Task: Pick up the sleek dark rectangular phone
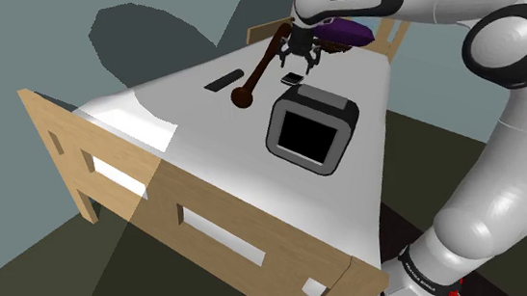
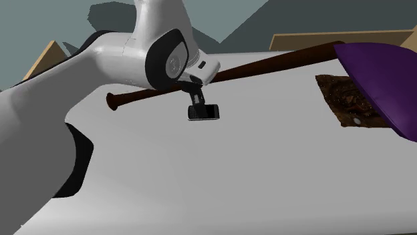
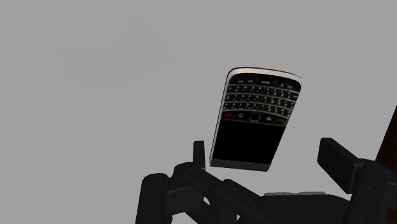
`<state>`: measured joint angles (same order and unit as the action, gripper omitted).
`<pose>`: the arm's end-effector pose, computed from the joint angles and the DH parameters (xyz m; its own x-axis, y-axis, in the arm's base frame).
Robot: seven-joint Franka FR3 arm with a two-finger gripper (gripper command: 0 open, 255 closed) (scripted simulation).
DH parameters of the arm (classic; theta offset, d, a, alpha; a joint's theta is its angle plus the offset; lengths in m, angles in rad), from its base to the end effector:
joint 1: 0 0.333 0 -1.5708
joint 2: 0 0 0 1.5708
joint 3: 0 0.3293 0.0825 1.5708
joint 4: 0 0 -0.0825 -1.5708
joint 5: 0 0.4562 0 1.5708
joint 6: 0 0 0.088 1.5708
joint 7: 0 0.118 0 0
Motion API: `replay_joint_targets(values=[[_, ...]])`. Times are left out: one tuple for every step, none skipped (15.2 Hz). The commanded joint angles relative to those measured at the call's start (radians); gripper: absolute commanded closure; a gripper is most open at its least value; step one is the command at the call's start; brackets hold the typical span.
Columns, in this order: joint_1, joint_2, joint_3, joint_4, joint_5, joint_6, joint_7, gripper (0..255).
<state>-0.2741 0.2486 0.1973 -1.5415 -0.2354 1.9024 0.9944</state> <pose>0.7198 -0.0877 0.5102 0.5150 -0.8305 0.2122 -0.8504 -0.5261 0.0051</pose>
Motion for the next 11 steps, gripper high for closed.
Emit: replay_joint_targets(values=[[-0.002, 0.006, -0.003, -0.012, -0.002, 0.018, 0.012, 0], [-0.002, 0.007, -0.004, -0.024, -0.003, 0.031, 0.014, 0], [-0.002, 0.008, -0.004, -0.036, -0.005, 0.043, 0.017, 0], [-0.003, 0.009, -0.004, -0.048, -0.006, 0.056, 0.019, 0], [-0.003, 0.01, -0.005, -0.06, -0.007, 0.069, 0.022, 0], [-0.004, 0.013, -0.006, -0.078, -0.009, 0.088, 0.026, 0], [-0.004, 0.012, -0.006, -0.078, -0.009, 0.089, 0.026, 0], [-0.004, 0.013, -0.006, -0.078, -0.009, 0.088, 0.026, 0], [-0.004, 0.014, -0.006, -0.076, -0.009, 0.088, 0.026, 255], [-0.004, 0.013, -0.006, -0.077, -0.009, 0.088, 0.025, 255], [-0.004, 0.014, -0.006, -0.076, -0.009, 0.088, 0.025, 255]])
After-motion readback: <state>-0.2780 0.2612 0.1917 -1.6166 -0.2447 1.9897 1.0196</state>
